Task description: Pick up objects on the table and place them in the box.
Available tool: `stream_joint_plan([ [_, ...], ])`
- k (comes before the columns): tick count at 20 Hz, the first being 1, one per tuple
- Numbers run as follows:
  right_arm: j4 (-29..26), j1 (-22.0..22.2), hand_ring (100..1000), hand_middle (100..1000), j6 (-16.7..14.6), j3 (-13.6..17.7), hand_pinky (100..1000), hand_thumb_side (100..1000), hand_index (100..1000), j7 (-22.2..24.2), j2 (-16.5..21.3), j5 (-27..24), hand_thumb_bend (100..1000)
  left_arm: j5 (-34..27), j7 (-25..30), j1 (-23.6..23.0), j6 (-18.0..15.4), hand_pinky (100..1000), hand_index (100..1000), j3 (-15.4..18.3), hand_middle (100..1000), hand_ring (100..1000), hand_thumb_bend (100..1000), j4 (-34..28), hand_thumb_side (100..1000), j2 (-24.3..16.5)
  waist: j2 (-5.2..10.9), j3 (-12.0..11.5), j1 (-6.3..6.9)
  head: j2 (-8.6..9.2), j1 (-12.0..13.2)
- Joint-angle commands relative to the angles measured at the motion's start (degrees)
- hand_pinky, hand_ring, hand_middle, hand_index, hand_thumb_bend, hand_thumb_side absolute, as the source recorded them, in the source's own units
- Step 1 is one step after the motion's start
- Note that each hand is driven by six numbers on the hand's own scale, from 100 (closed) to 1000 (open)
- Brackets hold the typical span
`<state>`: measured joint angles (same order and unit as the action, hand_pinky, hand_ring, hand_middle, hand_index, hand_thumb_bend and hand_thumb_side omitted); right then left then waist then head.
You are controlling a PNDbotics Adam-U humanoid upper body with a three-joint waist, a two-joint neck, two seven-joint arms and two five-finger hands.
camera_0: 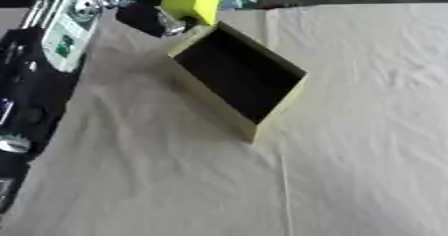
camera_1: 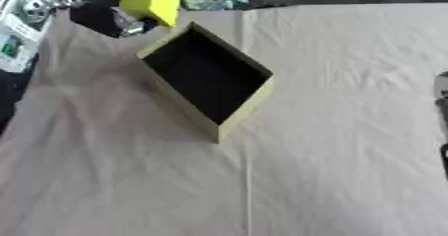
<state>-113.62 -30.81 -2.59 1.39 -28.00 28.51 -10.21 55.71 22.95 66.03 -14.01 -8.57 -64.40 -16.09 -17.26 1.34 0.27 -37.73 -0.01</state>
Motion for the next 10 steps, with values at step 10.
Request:
stream_joint_plan([
  [10, -0.97, -1.71, 748, 540, -0.41, 0.49, 753, 712, 823, 0.14, -0.20, -0.74, 100, 17.10, -11.06, -2.18, 9.29, 693, 583, 0.44, 495, 610, 100, 6.66, 639, 10.99, 1.18, 1.07, 0.03, 0.52, 0.95],
])
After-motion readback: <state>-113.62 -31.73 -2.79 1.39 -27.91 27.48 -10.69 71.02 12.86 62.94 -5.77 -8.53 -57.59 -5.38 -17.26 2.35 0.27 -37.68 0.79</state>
